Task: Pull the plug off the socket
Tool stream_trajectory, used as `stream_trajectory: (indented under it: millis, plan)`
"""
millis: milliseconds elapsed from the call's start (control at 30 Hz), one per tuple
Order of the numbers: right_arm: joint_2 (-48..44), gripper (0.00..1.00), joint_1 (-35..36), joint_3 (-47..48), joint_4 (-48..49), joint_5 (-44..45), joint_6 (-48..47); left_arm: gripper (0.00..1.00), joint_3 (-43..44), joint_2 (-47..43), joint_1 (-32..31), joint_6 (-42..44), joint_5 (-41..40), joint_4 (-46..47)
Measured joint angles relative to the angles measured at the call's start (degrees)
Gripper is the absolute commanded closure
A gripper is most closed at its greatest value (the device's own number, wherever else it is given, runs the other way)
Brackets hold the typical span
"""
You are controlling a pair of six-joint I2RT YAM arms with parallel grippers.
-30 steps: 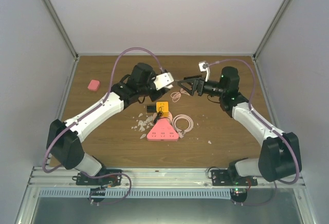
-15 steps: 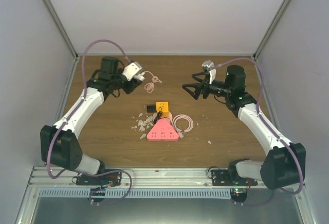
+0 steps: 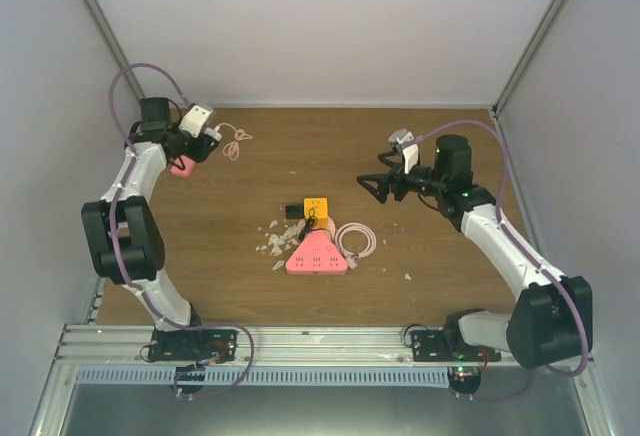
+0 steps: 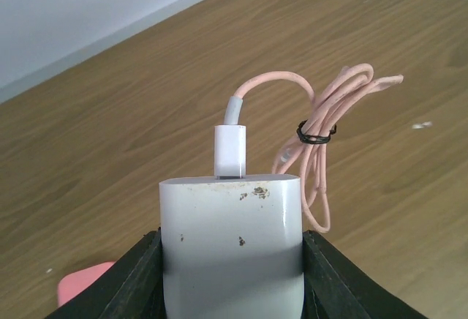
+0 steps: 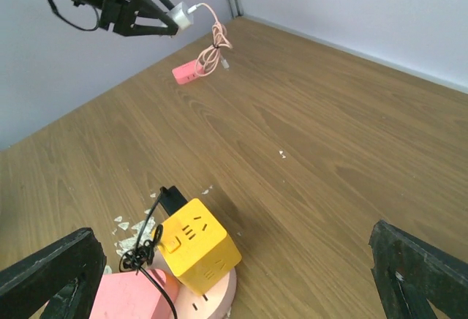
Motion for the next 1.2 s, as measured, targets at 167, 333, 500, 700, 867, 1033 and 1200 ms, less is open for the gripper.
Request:
stream_trajectory:
  millis: [167,333,500,700,867,1033,1200]
  plan:
    - [0.6,0.00,0.0,-0.9,0.0,0.2,-1.3,0.82,6.0,8.8,4.0,-0.2,0.7,-0.7]
    - [1.7,0.00,0.0,-0.9,0.0,0.2,-2.1,0.80,13.5,17.7,6.4,-1.4,1.2,-1.3]
    - [1.8,0.00,0.0,-1.5,0.0,-0.1,-2.9,0.80,19.6,25.3,7.4,-1.4,0.9,-2.2]
    - [2.9,0.00,0.0,-1.8,-0.1,-1.8,-4.3,0.78,25.4,32.1,7.4,-1.9,0.2,-2.9]
    - [3.8,0.00,0.0,-1.8,-0.4,-3.8,-5.9,0.76,27.6,36.0,7.2,-2.2,-1.3,-3.2]
    - [4.7,0.00,0.0,-1.8,-0.5,-5.2,-7.0,0.68,28.0,37.4,7.0,-2.2,-2.6,-3.4]
    - [5.4,0.00,0.0,-1.8,-0.8,-6.2,-7.9,0.38,28.1,37.5,6.7,-2.2,-3.3,-3.7]
